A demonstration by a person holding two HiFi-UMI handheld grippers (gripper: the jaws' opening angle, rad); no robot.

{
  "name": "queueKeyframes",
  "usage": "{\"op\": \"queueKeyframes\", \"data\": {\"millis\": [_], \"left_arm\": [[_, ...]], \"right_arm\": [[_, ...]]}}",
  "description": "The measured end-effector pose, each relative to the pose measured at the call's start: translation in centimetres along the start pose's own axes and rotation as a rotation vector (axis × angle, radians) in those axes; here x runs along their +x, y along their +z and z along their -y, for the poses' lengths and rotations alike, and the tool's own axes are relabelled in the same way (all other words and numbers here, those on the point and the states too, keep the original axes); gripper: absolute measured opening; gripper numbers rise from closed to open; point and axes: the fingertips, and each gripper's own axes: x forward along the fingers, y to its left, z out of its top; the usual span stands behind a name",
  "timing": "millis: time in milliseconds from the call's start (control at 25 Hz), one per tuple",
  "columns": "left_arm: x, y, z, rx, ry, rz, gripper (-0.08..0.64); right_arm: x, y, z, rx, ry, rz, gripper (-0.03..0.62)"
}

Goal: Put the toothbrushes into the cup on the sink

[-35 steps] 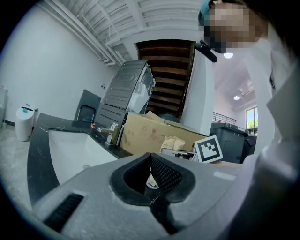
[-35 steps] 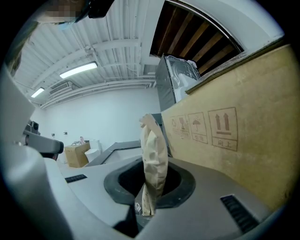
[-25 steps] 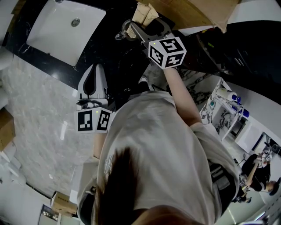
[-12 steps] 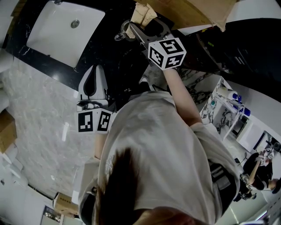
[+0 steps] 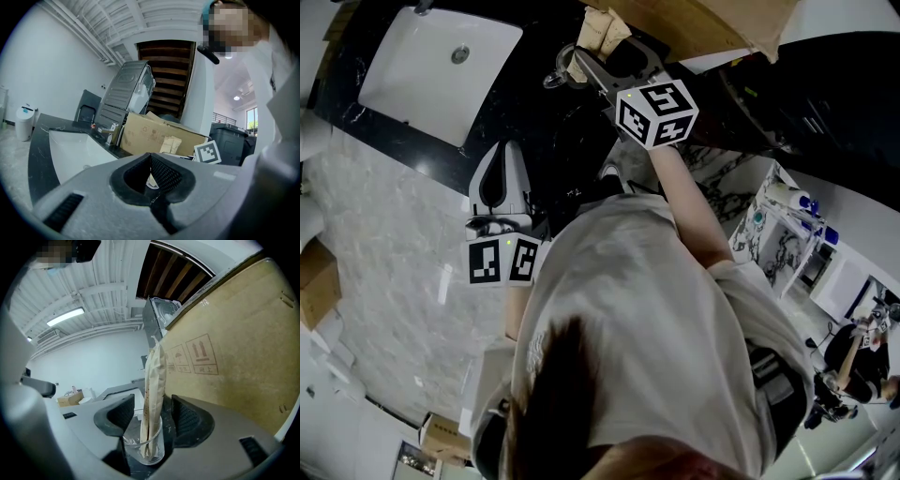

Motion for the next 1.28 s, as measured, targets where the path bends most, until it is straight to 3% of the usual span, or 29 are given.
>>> {"op": "queueKeyframes", "data": {"millis": [800, 1280], "left_arm": [[-0.8, 1.0, 2.0, 0.05, -0.033, 0.016, 0.015], [-3.3, 5.1, 3.0, 0.117, 0.014, 0.064, 0.015]], "right_arm": [[-3.6, 3.6, 0.0, -0.003, -0.028, 0.117, 0.21], [-7.6, 7.3, 0.7, 0.039, -0.061, 0.266, 0.209]]}}
